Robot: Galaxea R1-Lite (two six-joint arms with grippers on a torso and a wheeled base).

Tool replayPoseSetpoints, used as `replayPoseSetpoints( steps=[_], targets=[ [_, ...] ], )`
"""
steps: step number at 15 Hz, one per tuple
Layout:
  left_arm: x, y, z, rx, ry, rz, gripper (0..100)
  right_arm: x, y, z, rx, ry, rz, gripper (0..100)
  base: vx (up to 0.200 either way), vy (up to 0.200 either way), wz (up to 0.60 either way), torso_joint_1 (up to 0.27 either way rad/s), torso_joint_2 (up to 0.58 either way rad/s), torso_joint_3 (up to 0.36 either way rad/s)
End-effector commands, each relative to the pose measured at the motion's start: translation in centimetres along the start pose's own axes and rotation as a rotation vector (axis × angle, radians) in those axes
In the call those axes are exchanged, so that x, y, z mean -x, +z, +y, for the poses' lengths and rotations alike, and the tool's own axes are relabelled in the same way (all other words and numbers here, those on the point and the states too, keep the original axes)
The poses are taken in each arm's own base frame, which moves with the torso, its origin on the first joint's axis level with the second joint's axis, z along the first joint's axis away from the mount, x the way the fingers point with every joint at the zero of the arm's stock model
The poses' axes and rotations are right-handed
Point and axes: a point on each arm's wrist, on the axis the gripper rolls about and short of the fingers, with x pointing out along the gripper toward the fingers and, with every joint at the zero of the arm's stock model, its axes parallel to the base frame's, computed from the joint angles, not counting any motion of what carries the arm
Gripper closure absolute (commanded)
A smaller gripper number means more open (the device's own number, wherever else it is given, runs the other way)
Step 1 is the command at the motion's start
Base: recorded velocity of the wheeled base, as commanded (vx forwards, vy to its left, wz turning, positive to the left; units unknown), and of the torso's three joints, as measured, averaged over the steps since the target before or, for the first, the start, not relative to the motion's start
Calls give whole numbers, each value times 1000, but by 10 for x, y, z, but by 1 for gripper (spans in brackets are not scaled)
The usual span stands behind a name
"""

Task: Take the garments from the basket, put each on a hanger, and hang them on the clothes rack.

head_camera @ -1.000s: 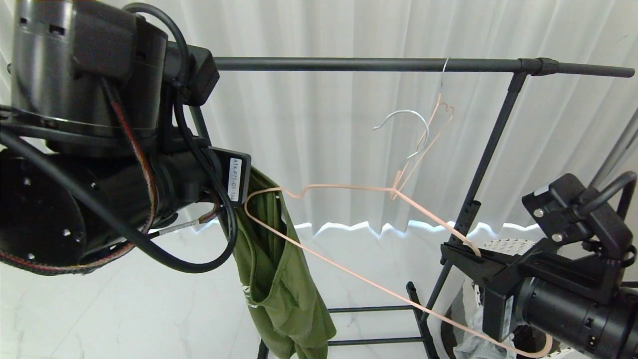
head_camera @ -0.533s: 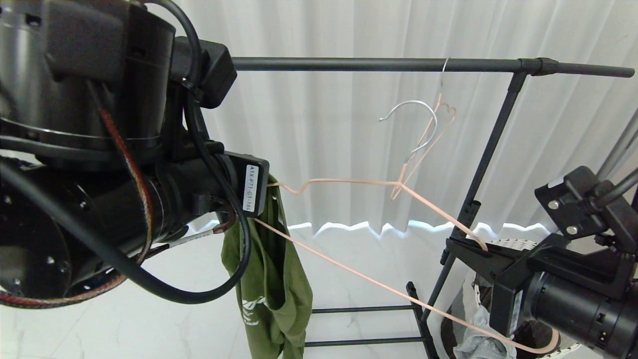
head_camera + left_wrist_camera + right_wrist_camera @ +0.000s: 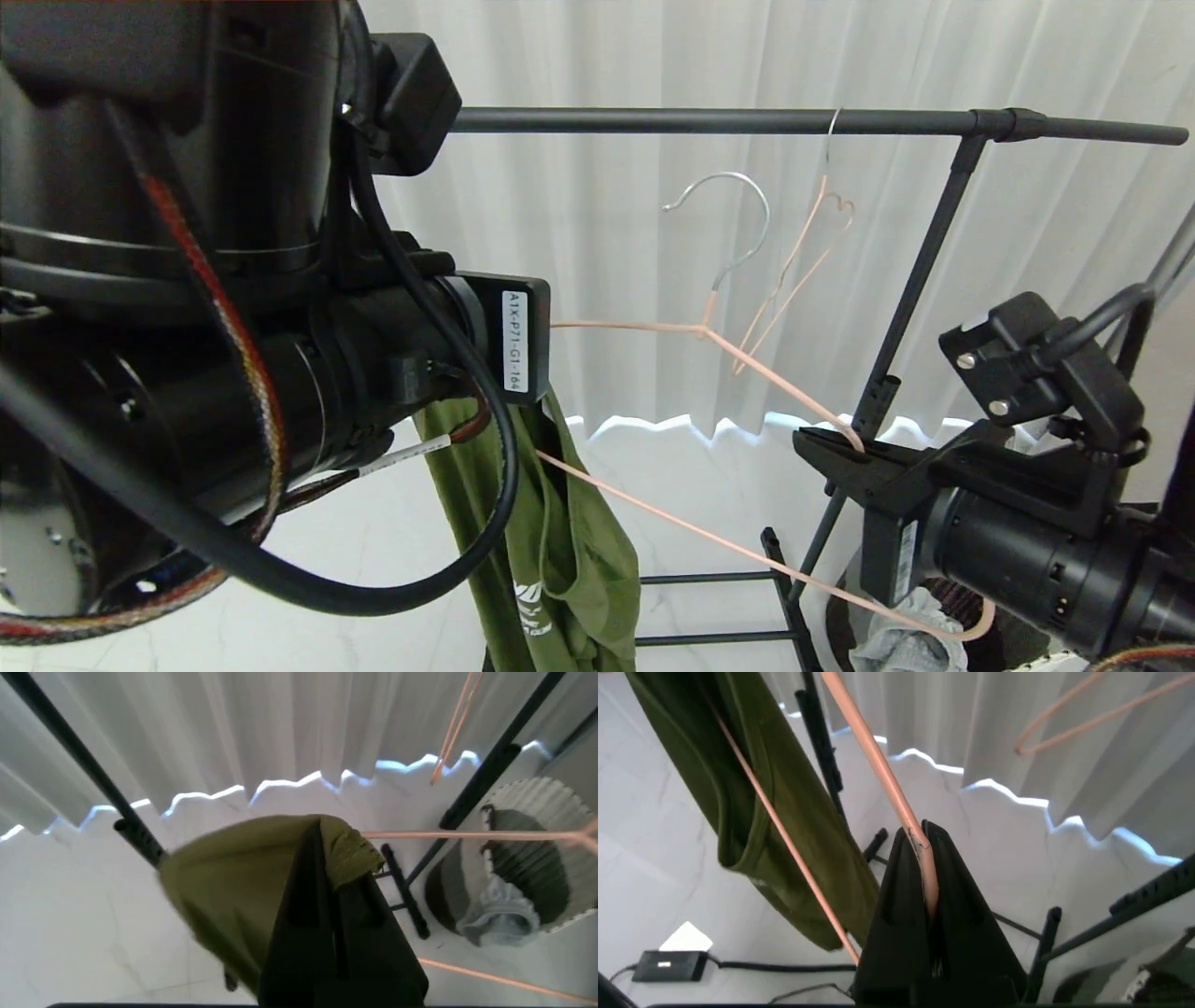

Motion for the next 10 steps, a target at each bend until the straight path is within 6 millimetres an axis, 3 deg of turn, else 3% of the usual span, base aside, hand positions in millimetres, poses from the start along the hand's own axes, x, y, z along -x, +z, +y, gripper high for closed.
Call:
replayPoseSetpoints(
  steps=[1,7,10],
  targets=[
    [-3,0,-4,-3,-5,5,100,-23,-5,14,11,14,18,100,0,0,0,0,0,0],
    [-1,9,-5,50,-10,-20,100,-52,-12,46,16,59,16,100,0,0,0,0,0,0],
    [0,12,-5,60,-15,-29,100,-58,-16,52,14,70,16,100,0,0,0,0,0,0]
  ],
)
